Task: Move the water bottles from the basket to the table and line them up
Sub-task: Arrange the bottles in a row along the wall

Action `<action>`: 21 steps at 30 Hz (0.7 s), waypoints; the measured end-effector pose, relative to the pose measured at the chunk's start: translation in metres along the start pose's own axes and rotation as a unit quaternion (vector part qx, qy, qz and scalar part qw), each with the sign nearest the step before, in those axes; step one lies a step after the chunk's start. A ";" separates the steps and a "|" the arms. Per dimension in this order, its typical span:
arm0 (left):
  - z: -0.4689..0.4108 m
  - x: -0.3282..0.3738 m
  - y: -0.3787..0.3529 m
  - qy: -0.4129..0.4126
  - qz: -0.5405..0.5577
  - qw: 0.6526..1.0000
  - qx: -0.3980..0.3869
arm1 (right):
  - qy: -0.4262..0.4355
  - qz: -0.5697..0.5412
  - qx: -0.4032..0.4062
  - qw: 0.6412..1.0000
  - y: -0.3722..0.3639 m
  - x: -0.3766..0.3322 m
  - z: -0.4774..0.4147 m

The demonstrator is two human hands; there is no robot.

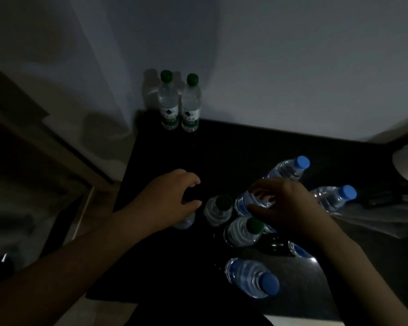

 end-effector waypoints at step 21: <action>0.009 -0.017 -0.022 0.013 -0.094 0.995 0.038 | -0.021 0.018 -0.028 0.999 -0.054 0.024 0.021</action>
Point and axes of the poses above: each hand's wrist, its own z-axis away from the middle knuckle, its own y-axis out of the back of the hand, x = y × z, the point moved 10 cm from there along -z, towards the middle knuckle, and after that the axes turned 14 degrees about y, right-handed, at the moved point
